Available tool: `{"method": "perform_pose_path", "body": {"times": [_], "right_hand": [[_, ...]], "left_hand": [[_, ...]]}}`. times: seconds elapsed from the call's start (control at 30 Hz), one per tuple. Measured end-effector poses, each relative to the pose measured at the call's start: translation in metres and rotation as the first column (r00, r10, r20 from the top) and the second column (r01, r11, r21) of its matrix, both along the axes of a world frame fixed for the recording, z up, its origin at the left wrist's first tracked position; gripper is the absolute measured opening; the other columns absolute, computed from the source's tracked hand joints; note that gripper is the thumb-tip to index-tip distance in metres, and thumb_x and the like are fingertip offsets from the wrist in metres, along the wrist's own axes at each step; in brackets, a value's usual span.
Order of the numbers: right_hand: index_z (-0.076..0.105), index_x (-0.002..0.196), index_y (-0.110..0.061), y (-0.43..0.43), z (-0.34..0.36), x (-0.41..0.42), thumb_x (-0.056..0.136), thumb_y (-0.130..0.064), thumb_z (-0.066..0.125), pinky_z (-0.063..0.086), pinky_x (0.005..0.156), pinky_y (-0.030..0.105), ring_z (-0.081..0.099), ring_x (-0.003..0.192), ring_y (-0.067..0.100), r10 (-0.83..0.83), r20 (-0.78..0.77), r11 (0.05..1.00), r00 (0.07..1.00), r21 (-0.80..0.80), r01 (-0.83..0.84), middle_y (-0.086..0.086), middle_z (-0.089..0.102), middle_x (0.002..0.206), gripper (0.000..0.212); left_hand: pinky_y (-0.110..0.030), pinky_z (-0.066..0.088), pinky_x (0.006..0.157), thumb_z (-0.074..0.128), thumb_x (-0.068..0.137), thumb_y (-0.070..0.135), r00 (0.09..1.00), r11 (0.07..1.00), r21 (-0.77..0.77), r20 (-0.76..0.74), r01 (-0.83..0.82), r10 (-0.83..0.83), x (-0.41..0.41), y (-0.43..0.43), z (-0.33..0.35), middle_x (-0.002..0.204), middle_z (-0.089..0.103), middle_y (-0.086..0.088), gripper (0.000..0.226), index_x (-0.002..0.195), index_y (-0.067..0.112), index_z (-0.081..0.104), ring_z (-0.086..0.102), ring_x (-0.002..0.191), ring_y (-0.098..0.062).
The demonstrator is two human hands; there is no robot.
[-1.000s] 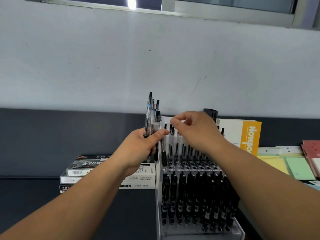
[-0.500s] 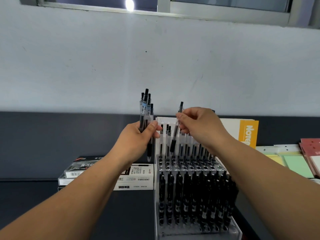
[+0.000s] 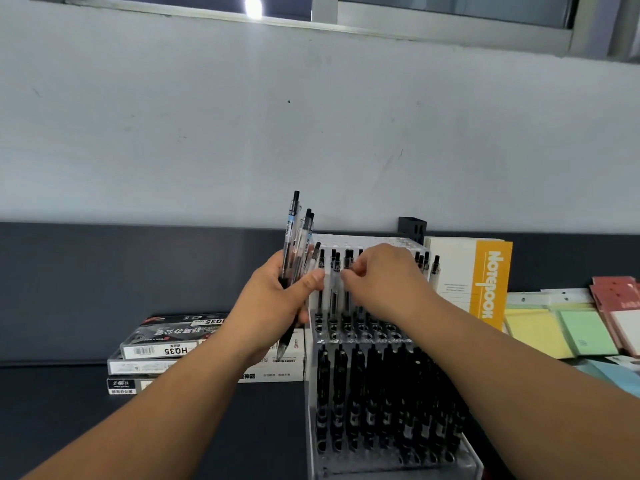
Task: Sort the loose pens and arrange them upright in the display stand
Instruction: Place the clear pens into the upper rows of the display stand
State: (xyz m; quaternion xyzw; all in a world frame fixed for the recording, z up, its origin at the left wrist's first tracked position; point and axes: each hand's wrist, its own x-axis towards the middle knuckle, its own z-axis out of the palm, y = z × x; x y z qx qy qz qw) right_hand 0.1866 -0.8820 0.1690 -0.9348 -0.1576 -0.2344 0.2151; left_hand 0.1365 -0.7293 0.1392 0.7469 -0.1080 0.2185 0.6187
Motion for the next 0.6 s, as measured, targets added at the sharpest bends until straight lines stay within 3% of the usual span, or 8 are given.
{"method": "perform_pose_path", "body": {"times": [0.13, 0.23, 0.47, 0.6], "right_hand": [[0.068, 0.071, -0.008, 0.005, -0.002, 0.005, 0.091, -0.03, 0.052, 0.049, 0.056, 0.025, 0.062, 0.062, 0.017, -0.042, 0.024, 0.998, 0.999, -0.045, 0.043, 0.005, 0.063, 0.064, 0.034], [0.062, 0.068, -0.008, 0.009, -0.003, 0.007, 0.091, -0.03, 0.05, 0.044, 0.052, 0.025, 0.058, 0.06, 0.02, -0.073, 0.043, 0.994, 0.996, -0.08, 0.076, 0.005, 0.056, 0.06, 0.034], [0.043, 0.056, -0.013, 0.012, 0.0, 0.013, 0.089, -0.023, 0.049, 0.032, 0.045, 0.024, 0.047, 0.051, 0.017, -0.117, 0.037, 0.987, 0.992, -0.108, 0.121, 0.003, 0.045, 0.055, 0.035], [0.048, 0.063, -0.013, 0.014, -0.005, 0.007, 0.092, -0.025, 0.047, 0.032, 0.047, 0.026, 0.049, 0.056, 0.02, -0.117, 0.105, 0.978, 0.988, -0.159, 0.133, 0.002, 0.047, 0.059, 0.032]], "left_hand": [[-0.016, 0.042, 0.043, 0.06, 0.092, 0.027, 0.999, 0.999, -0.019, 0.006, 0.032, -0.032, 0.002, 0.003, -0.004, 0.081, 0.072, 0.006, 0.034, 0.124, 0.032, 0.048, 0.048, 0.044, -0.008], [-0.014, 0.039, 0.039, 0.061, 0.093, 0.025, 1.0, 0.999, -0.02, -0.001, 0.025, -0.025, 0.0, 0.004, -0.006, 0.084, 0.072, 0.004, 0.049, 0.135, 0.038, 0.039, 0.048, 0.044, -0.009], [-0.017, 0.043, 0.043, 0.06, 0.093, 0.026, 1.0, 0.999, -0.049, 0.001, 0.004, -0.004, 0.006, 0.009, -0.008, 0.077, 0.071, 0.011, 0.042, 0.131, 0.036, 0.043, 0.049, 0.044, -0.008], [-0.015, 0.043, 0.045, 0.06, 0.093, 0.026, 1.0, 0.999, -0.047, -0.014, 0.018, -0.019, 0.009, 0.007, -0.01, 0.08, 0.069, 0.006, 0.036, 0.127, 0.031, 0.047, 0.049, 0.046, -0.009]]}}
